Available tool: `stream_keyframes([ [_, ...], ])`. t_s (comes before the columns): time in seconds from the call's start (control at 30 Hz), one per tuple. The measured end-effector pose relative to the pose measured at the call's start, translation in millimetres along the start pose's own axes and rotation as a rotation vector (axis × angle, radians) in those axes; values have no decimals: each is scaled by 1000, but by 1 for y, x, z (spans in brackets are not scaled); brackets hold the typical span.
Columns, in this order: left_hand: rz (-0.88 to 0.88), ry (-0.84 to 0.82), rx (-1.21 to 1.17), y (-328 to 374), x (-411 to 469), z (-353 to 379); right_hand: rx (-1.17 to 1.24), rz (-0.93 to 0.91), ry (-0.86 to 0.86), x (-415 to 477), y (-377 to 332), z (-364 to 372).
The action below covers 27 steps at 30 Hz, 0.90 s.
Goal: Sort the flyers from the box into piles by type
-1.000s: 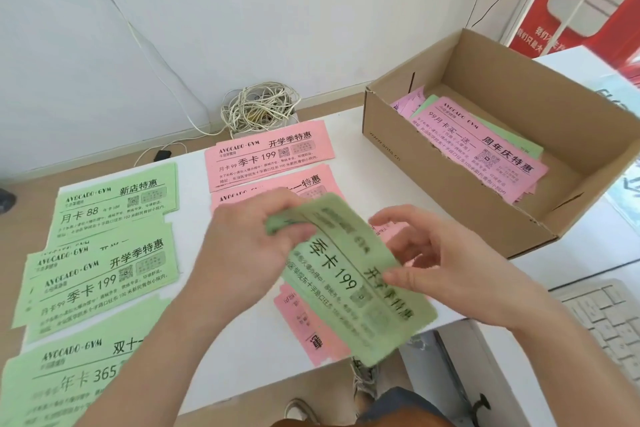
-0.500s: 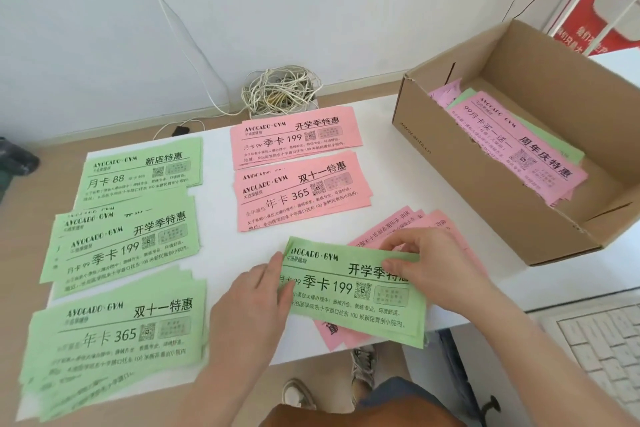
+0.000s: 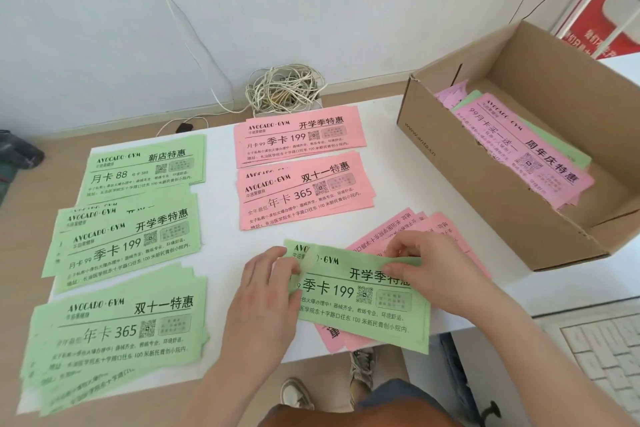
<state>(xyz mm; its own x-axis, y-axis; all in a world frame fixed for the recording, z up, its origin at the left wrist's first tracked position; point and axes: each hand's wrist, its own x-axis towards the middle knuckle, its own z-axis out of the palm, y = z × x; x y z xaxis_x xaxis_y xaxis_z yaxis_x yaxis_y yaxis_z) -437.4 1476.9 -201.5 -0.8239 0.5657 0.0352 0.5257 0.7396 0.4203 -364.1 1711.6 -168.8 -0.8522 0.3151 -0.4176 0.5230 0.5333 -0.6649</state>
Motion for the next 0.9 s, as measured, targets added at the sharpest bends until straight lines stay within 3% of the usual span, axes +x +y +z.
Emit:
stream_keyframes([
  [0.2, 4, -100, -64, -4, 13, -16, -50, -140, -36, -1, -11, -4],
  [0.27, -85, -64, -157, -1, 17, -27, -5, -157, -41, 0, -15, -4],
  [0.43, -502, 28, -542, -11, 9, -52, 238, -128, -102, 5, -26, -8],
  [0.6, -619, 208, -713, -32, -18, -86, 290, -152, -372, 5, -49, -9],
  [0.8, -697, 348, -775, -93, -48, -120, 419, -212, -239, 17, -103, 44],
  [0.9, -767, 292, -842, -124, -57, -136, 436, -206, -213, 24, -128, 69],
])
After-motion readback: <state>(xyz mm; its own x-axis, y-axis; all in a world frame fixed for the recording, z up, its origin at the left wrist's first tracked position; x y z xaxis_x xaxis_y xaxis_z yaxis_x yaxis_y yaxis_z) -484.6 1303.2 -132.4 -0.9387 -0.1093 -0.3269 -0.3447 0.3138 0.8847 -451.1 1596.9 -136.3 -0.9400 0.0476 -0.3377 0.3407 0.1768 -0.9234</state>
